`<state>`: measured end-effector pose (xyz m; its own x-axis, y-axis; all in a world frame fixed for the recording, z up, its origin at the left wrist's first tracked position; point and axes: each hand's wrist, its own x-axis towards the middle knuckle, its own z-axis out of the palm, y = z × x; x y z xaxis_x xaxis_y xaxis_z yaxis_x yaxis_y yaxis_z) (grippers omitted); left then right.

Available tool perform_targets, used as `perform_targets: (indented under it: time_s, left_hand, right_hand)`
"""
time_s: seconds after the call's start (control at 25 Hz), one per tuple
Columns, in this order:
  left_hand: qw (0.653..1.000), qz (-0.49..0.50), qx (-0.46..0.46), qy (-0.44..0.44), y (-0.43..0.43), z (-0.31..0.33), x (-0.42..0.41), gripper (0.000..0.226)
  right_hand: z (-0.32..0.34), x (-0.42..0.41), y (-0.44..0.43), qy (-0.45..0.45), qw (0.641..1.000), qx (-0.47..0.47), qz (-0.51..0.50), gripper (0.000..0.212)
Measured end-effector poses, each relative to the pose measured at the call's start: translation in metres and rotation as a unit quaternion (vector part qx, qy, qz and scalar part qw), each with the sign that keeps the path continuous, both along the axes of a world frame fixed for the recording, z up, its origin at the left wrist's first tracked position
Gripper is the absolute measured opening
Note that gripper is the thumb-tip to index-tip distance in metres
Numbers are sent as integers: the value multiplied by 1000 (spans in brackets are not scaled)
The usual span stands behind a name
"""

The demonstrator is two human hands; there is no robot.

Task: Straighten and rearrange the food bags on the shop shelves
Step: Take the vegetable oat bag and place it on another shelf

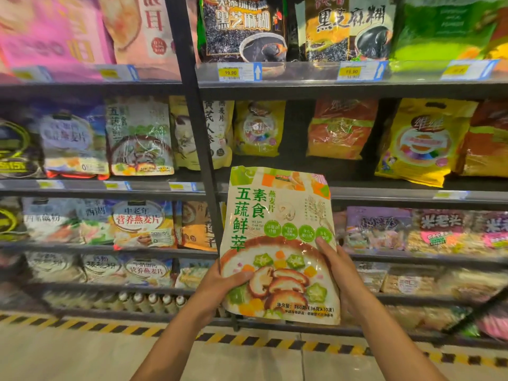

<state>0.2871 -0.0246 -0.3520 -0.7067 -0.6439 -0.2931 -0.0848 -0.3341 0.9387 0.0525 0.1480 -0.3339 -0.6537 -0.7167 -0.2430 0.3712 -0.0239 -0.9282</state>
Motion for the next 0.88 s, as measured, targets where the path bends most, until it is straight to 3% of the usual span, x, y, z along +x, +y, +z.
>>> perform_targets:
  time_s: [0.08,0.2,0.32,0.48,0.68,0.8,0.88]
  left_hand:
    - [1000,15,1,3,-5,-1,20,90]
    - [1000,27,-2,6,-18,-3,51,104]
    - [999,40,1,13,-35,-5,86,97]
    - [998,62,10,12,-66,-8,146,100]
    - [996,93,12,10,-115,-16,226,105]
    - [994,104,7,5,-146,-18,274,106]
    - [994,113,5,3,-162,-18,299,105]
  right_hand:
    - [-2,15,-12,-2,1000,-8,7,49]
    - [-2,43,-32,-10,1000,-4,19,55]
    - [-1,74,-53,-6,999,2,34,58]
    - [6,130,-92,9,999,-3,49,46]
    - [5,203,-149,28,997,15,65,86]
    - [8,251,-184,34,996,9,84,61]
    - [9,274,-201,40,995,21,89,55]
